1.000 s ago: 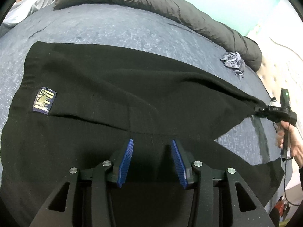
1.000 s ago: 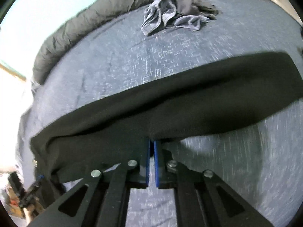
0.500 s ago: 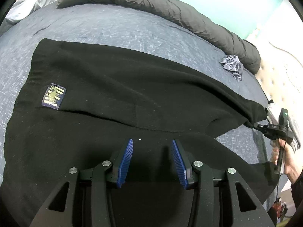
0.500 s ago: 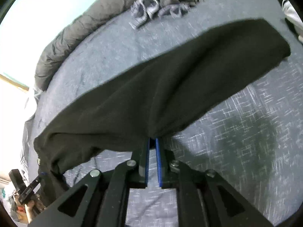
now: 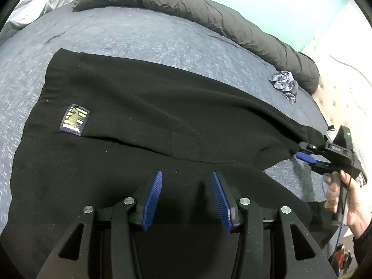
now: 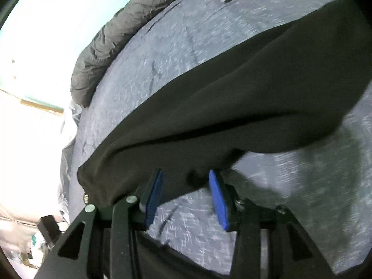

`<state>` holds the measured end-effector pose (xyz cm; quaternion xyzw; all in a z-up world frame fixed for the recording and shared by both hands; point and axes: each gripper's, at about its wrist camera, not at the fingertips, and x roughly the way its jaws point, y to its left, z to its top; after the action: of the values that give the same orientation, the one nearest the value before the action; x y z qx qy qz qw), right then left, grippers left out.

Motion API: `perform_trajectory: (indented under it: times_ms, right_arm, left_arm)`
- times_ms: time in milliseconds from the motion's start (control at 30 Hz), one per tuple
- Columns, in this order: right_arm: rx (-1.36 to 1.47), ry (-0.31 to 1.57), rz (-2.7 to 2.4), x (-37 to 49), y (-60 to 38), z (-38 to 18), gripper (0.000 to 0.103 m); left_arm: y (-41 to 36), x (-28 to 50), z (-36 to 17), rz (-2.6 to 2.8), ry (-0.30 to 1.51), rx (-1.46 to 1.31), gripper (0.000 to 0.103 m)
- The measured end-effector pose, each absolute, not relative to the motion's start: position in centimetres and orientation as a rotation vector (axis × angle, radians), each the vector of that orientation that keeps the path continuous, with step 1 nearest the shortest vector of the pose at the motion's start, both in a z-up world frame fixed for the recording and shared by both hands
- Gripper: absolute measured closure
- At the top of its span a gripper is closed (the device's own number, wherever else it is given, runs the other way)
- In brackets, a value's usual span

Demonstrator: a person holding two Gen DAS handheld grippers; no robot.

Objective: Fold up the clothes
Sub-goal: 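Lift and stretch the black garment between both tools, pulling it taut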

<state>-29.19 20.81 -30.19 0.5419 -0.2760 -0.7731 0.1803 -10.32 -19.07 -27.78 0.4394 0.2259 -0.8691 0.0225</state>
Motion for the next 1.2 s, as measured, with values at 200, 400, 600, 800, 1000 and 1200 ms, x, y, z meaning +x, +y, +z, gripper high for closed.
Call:
perform_trajectory:
  times_ms: [200,400,600,800,1000,1200]
  right_arm:
    - [1.583,-0.79,-2.197,-29.7,20.9,-31.4,0.094]
    - [1.542,-0.741,-2.196,-28.0,21.8,-31.0,0.1]
    - [1.545,-0.695,-2.166,-25.4,22.2,-31.1,0.101]
    - [1.598,-0.624,-2.159,-24.5,22.1,-31.6,0.1]
    - [1.49,-0.477,-2.275,-24.5,20.0,-26.9,0.086]
    - [1.46,-0.345,-2.17,-26.0,14.7,-26.5,0.064]
  left_arm:
    - [-19.4,-10.0,-27.6,-2.697,0.713,1.348,0.054]
    - [-19.8,-9.9,-27.5,-2.694,0.727,1.34,0.054]
    - [-19.8,-9.7,-27.4,-2.696,0.727,1.338,0.053]
    - [-19.8,-9.6,-27.3,-2.698,0.726,1.337,0.053]
    - [-20.0,-9.4,-27.3,-2.696,0.73,1.334,0.053]
    - [-20.3,-9.2,-27.2,-2.691,0.738,1.329,0.053]
